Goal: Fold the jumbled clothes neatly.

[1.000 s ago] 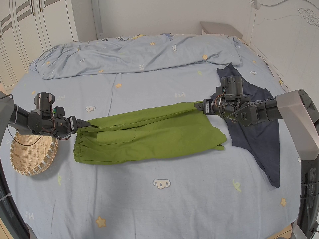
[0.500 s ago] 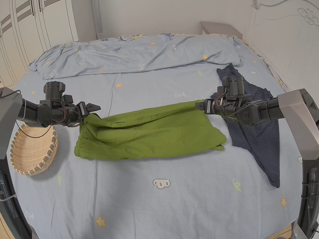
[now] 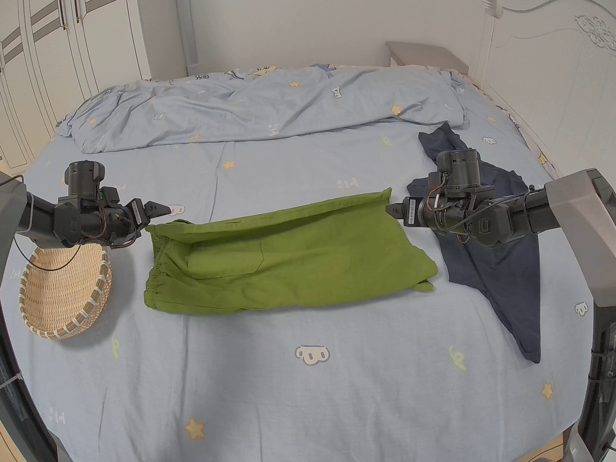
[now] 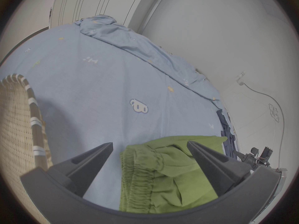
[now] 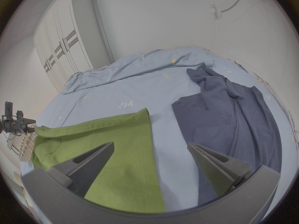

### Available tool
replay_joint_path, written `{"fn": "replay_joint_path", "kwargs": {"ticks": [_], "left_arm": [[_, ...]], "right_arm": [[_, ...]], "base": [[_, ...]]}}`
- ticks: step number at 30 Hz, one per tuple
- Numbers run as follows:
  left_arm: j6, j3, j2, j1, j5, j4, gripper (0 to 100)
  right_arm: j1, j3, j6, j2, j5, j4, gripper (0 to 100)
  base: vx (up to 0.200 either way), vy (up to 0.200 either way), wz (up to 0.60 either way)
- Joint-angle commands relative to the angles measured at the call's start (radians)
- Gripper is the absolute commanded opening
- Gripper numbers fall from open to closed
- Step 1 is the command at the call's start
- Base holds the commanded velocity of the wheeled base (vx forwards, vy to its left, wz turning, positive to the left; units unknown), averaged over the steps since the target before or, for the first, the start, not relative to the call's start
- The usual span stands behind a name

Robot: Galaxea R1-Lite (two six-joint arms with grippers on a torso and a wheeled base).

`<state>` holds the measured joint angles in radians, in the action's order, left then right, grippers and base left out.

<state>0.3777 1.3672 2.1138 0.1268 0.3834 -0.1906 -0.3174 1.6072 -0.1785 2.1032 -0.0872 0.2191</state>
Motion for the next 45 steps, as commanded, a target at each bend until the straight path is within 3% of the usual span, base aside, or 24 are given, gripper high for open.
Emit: {"fn": "replay_joint_path", "kwargs": {"ticks": [1,12,19,38,45], "left_arm": [[-0.006,-0.068,-0.138,-0.027,0.0,0.0,100],[-0.008,-0.157,-0.207,-0.15,0.0,0.002,100],[-0.01,-0.157,-0.14,-0.19,0.0,0.0,100],[-0.091,-0.116,-0.003,-0.122,-0.001,0.016,100],[-0.056,-0.076,-0.009,-0.133,-0.017,0.005,100]], "right_arm": [[0.011,-0.078,-0.044,-0.086,-0.002,0.0,100],[0.06,-0.291,-0.141,-0.298,0.012,-0.004,100],[0.072,-0.308,-0.147,-0.316,0.02,-0.004,100],[0.075,-0.316,-0.145,-0.312,0.014,-0.003,100],[0.077,-0.316,-0.145,-0.31,0.012,-0.003,100]], "base": [[0.0,0.0,0.0],[0.0,0.0,0.0],[0.0,0.0,0.0],[0.0,0.0,0.0],[0.0,0.0,0.0]]}}
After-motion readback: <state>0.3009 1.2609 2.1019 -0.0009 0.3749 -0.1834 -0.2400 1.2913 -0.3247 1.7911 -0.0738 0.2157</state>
